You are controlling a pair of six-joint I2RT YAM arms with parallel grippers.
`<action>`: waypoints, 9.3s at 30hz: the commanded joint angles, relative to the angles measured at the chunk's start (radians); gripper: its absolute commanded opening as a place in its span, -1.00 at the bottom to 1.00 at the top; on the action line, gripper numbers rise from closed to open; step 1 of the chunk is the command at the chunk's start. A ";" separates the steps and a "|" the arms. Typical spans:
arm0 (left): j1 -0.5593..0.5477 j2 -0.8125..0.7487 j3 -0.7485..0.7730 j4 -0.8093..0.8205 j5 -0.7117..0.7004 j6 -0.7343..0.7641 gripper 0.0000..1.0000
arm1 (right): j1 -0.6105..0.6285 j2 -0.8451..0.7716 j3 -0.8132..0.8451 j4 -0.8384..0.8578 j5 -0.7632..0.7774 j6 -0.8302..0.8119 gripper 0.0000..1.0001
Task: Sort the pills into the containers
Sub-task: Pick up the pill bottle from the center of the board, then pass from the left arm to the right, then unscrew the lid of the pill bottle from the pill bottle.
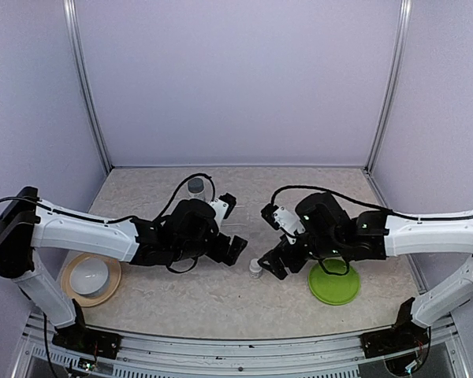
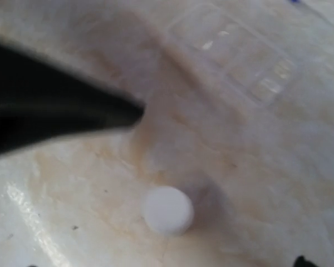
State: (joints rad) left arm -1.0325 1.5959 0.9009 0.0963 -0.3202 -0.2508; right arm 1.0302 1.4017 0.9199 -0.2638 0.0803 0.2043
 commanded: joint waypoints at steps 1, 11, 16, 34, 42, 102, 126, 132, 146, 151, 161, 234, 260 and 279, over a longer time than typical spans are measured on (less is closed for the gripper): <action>-0.037 0.091 0.117 -0.069 0.101 0.099 0.98 | -0.054 -0.118 -0.123 0.034 0.029 0.063 0.99; -0.050 0.278 0.343 -0.248 0.227 0.137 0.78 | -0.184 -0.281 -0.248 0.039 0.091 0.156 1.00; -0.053 0.322 0.384 -0.290 0.220 0.120 0.69 | -0.188 -0.277 -0.251 0.042 0.096 0.153 1.00; -0.066 0.365 0.411 -0.338 0.231 0.127 0.12 | -0.197 -0.239 -0.247 0.059 0.094 0.137 1.00; -0.066 0.374 0.407 -0.329 0.240 0.126 -0.17 | -0.199 -0.237 -0.250 0.066 0.090 0.138 1.00; -0.176 -0.176 0.052 0.119 0.737 0.339 -0.71 | -0.196 -0.151 -0.447 1.002 -1.149 0.236 0.57; -0.193 -0.216 -0.037 0.283 0.629 0.312 -0.70 | -0.163 -0.044 -0.460 1.324 -1.188 0.455 -0.05; -0.193 -0.217 -0.037 0.282 0.624 0.309 -0.69 | -0.161 -0.030 -0.448 1.337 -1.203 0.461 -0.32; -0.192 -0.152 -0.003 0.250 0.586 0.216 -0.49 | -0.160 -0.147 -0.427 0.973 -0.996 0.184 -0.82; -0.192 -0.158 -0.018 0.262 0.596 0.209 0.11 | -0.162 -0.198 -0.431 0.905 -0.949 0.138 -0.85; -0.186 -0.249 -0.002 0.163 0.625 0.483 0.59 | -0.162 -0.201 -0.418 0.916 -1.132 0.231 -0.84; -0.093 -0.129 0.129 0.187 0.725 0.035 0.84 | -0.141 -0.422 -0.481 0.847 -0.621 -0.003 -0.81; -0.057 -0.005 0.179 0.516 0.790 -0.162 0.98 | -0.122 -0.290 -0.489 1.065 -0.492 0.181 -0.82; -0.056 -0.020 0.147 0.502 0.743 -0.136 0.91 | -0.122 -0.335 -0.537 1.042 -0.328 0.235 -0.82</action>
State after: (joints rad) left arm -1.0889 1.6016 1.0584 0.5751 0.4229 -0.4091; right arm 0.9081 1.1049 0.4103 0.7918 -0.3347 0.4217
